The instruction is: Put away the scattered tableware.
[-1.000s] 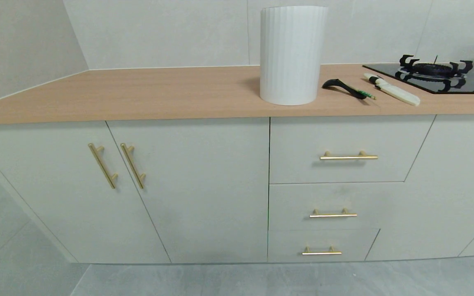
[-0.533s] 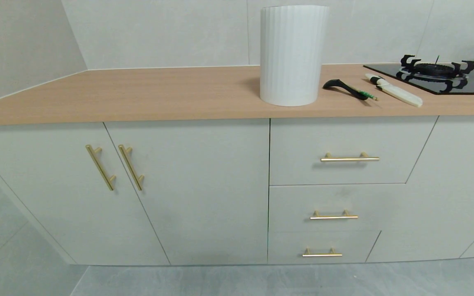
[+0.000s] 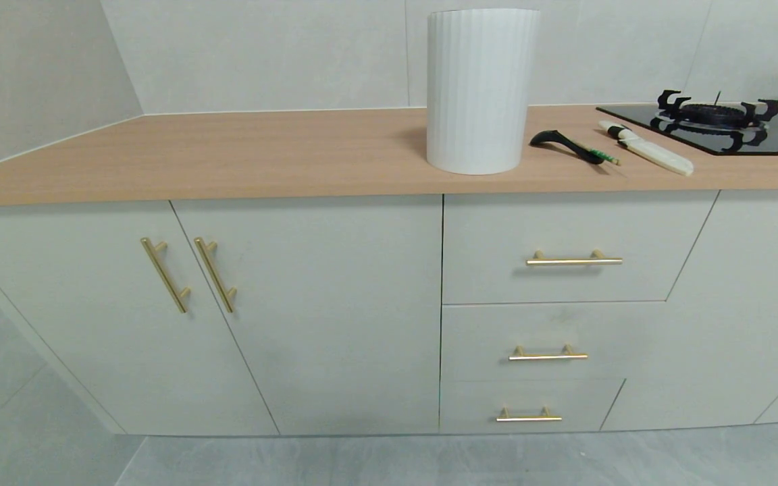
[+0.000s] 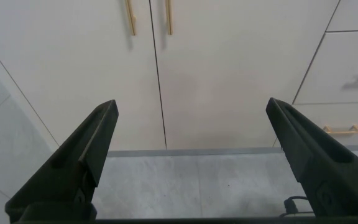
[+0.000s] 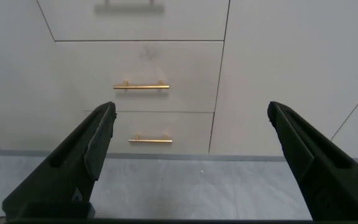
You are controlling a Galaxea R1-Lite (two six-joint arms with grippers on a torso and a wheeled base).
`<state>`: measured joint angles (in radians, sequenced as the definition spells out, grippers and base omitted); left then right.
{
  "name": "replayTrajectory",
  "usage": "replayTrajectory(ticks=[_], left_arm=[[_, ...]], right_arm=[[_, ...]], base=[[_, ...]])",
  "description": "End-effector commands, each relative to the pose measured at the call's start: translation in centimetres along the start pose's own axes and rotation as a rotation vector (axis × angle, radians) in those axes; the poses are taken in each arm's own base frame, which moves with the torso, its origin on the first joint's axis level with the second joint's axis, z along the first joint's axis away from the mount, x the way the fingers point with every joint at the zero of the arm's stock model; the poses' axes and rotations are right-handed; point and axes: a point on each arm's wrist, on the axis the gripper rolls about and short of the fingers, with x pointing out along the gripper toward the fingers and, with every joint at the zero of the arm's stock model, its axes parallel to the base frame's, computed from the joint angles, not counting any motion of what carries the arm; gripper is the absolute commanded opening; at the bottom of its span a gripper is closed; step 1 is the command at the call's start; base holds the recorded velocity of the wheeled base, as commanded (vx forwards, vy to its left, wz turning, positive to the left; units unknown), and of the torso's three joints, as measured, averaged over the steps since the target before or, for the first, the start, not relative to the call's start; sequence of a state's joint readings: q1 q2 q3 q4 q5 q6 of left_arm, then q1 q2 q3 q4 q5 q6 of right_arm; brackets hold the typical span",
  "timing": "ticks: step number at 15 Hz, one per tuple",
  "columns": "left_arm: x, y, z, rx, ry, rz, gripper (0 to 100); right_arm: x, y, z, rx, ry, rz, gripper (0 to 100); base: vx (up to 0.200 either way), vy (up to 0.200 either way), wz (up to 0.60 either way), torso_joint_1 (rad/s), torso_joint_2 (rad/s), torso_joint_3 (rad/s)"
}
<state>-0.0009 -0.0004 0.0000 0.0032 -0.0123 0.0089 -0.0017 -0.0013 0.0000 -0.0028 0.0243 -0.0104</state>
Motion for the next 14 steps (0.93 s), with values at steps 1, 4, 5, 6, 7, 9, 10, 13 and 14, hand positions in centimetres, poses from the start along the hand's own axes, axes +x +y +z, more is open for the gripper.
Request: replayTrajectory(ticks=[1,4,5,6,7,9,10,13,14], left_arm=[[0.0,0.0,0.0,0.0,0.0,-0.001,100],[0.0,0.0,0.0,0.0,0.0,0.001,100],[0.0,0.0,0.0,0.0,0.0,0.001,100],[0.0,0.0,0.0,0.0,0.0,0.001,100],[0.0,0.0,0.0,0.0,0.0,0.001,100],[0.0,0.0,0.0,0.0,0.0,0.001,100],[0.0,0.0,0.0,0.0,0.0,0.001,100],[0.0,0.0,0.0,0.0,0.0,0.001,100],[0.0,0.0,0.0,0.0,0.0,0.001,100]], right_arm=[[0.0,0.0,0.2,-0.011,-0.01,-0.007,100],[-1.0,0.0,3.6,-0.001,-0.097,0.013,100],[-0.5,0.0,3.3,-0.01,-0.009,0.049,100],[0.3,0.1,3.4,-0.007,0.079,0.109,100],[1.1,0.1,3.7,-0.002,0.146,0.156,100],[3.2,0.2,5.0,0.003,0.278,0.2,100],[4.5,0.3,5.8,0.003,0.349,0.225,100],[9.2,1.1,6.9,-0.014,0.568,0.293,100],[11.7,1.6,7.0,-0.02,0.648,0.304,100]], base=[[0.0,0.0,0.0,0.0,0.0,0.0],[0.0,0.0,0.0,0.0,0.0,0.0],[0.0,0.0,0.0,0.0,0.0,0.0],[0.0,0.0,0.0,0.0,0.0,0.0],[0.0,0.0,0.0,0.0,0.0,0.0],[0.0,0.0,0.0,0.0,0.0,0.0],[0.0,0.0,0.0,0.0,0.0,0.0],[0.0,0.0,0.0,0.0,0.0,0.0],[0.0,0.0,0.0,0.0,0.0,0.0]])
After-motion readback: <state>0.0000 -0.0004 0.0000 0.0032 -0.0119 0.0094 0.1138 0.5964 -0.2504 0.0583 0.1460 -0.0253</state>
